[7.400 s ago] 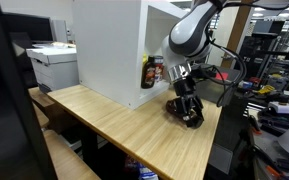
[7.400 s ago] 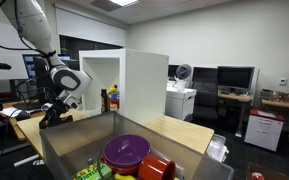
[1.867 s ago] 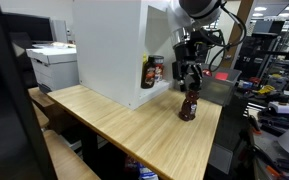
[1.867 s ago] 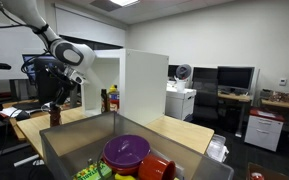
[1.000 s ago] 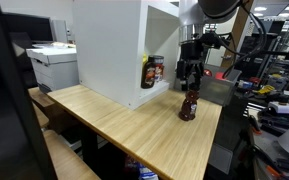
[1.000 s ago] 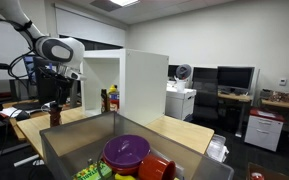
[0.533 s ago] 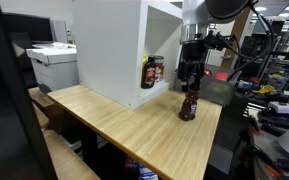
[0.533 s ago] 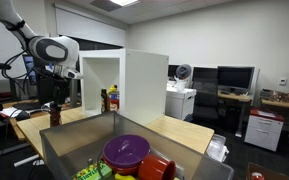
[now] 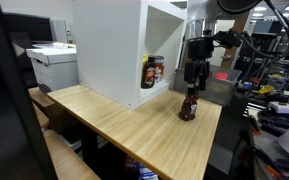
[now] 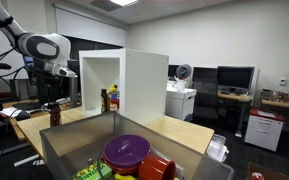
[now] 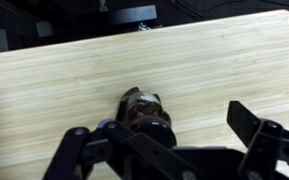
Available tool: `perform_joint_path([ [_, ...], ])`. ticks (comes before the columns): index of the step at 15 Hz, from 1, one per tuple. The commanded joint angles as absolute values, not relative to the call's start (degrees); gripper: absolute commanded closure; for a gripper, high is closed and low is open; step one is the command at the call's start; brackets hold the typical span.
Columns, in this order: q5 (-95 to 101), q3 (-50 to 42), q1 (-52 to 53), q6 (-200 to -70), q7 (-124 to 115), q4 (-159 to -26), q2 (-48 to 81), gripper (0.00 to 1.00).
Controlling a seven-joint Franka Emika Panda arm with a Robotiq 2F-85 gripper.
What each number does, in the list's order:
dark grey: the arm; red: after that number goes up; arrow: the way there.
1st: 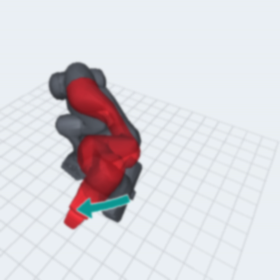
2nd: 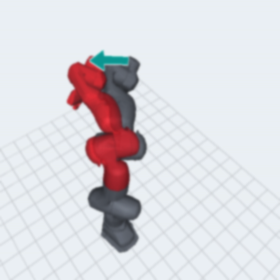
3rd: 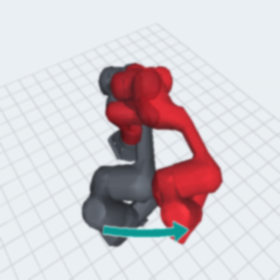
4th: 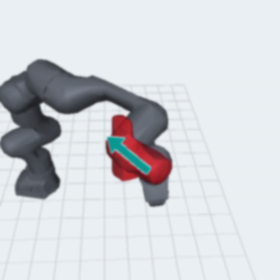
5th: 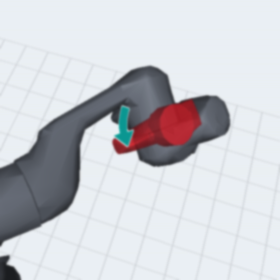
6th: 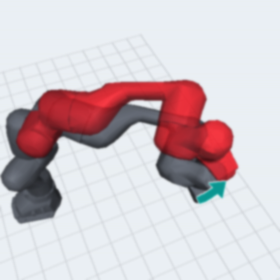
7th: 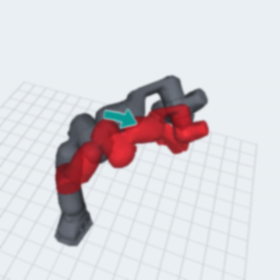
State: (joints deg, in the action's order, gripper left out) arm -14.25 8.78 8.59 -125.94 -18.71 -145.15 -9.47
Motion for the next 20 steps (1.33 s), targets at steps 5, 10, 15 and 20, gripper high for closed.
perform_joint_path([
  [5, -14.65, 9.01, 8.5, -124.46, -18.62, -145.07, -9.61, 0.0],
  [10, -12.48, 9.75, 8.55, -126.36, -20.2, -145.95, -9.77, 0.0],
  [15, -9.01, 10.76, 8.64, -128.39, -22.07, -147.05, -10.01, 0.0],
  [20, -8.58, 11.29, 8.63, -128.03, -23.27, -147.85, -10.38, 0.0],
])
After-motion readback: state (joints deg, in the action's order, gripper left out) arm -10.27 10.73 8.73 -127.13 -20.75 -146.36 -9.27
